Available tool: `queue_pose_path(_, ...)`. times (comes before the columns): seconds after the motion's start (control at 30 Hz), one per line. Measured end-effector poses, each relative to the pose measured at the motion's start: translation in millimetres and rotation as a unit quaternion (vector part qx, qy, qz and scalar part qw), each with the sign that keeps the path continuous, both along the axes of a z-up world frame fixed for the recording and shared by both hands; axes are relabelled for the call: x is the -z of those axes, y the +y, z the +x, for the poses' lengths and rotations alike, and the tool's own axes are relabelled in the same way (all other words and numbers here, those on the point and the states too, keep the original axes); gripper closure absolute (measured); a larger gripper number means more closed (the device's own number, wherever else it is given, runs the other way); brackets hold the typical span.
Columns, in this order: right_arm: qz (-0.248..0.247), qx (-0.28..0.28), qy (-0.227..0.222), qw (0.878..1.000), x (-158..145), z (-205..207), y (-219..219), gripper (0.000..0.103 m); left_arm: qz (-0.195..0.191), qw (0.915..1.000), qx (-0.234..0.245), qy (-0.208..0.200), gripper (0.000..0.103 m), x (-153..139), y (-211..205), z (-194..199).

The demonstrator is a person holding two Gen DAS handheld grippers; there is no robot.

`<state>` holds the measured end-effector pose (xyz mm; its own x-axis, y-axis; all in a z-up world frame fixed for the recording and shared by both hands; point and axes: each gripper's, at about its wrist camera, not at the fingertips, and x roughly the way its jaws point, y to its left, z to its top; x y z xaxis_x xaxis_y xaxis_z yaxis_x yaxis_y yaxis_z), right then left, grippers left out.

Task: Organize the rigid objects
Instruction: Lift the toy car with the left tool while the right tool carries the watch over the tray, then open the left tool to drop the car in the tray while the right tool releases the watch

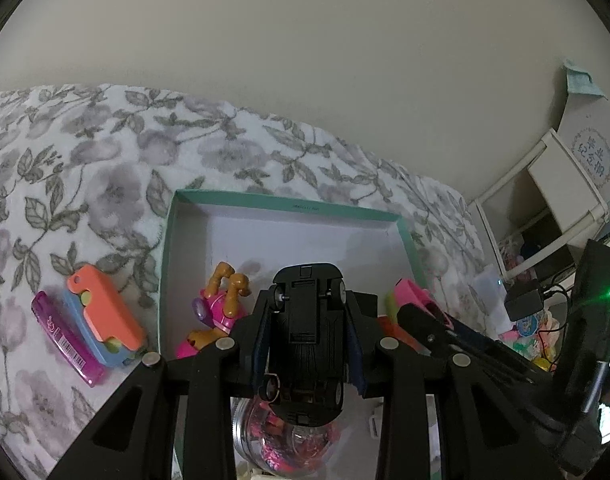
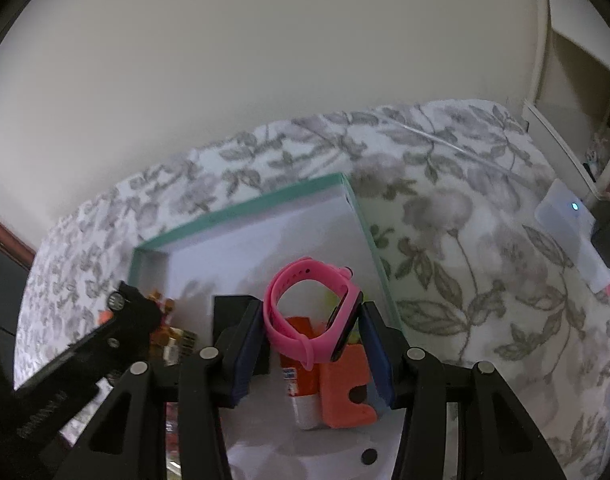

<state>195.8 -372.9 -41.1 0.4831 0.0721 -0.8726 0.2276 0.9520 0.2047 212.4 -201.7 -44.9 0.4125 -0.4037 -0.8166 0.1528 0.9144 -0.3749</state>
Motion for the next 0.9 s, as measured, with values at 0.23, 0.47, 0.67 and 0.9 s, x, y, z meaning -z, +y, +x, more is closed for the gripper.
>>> queue_pose_path(0.23,-0.011,-0.003,0.019,1.0,11.4,2.2,2.3,0.051,0.006,0.9999,0.009,0.011,0.069,8.6,0.4,2.3)
queue_pose_path(0.47,-0.024,-0.009,0.025,0.999,11.8,4.4,6.9,0.049,0.008,0.9997,0.01,0.02,0.066,9.2,1.8,2.6)
queue_pose_path(0.67,-0.034,-0.014,0.028,0.999,12.4,5.3,7.8,0.049,0.002,0.9998,0.014,0.017,0.054,0.1,2.5,1.4)
queue_pose_path(0.9,-0.041,-0.012,0.032,0.999,10.8,5.3,6.9,0.048,0.022,0.9997,0.001,0.009,0.05,-12.7,13.6,1.2)
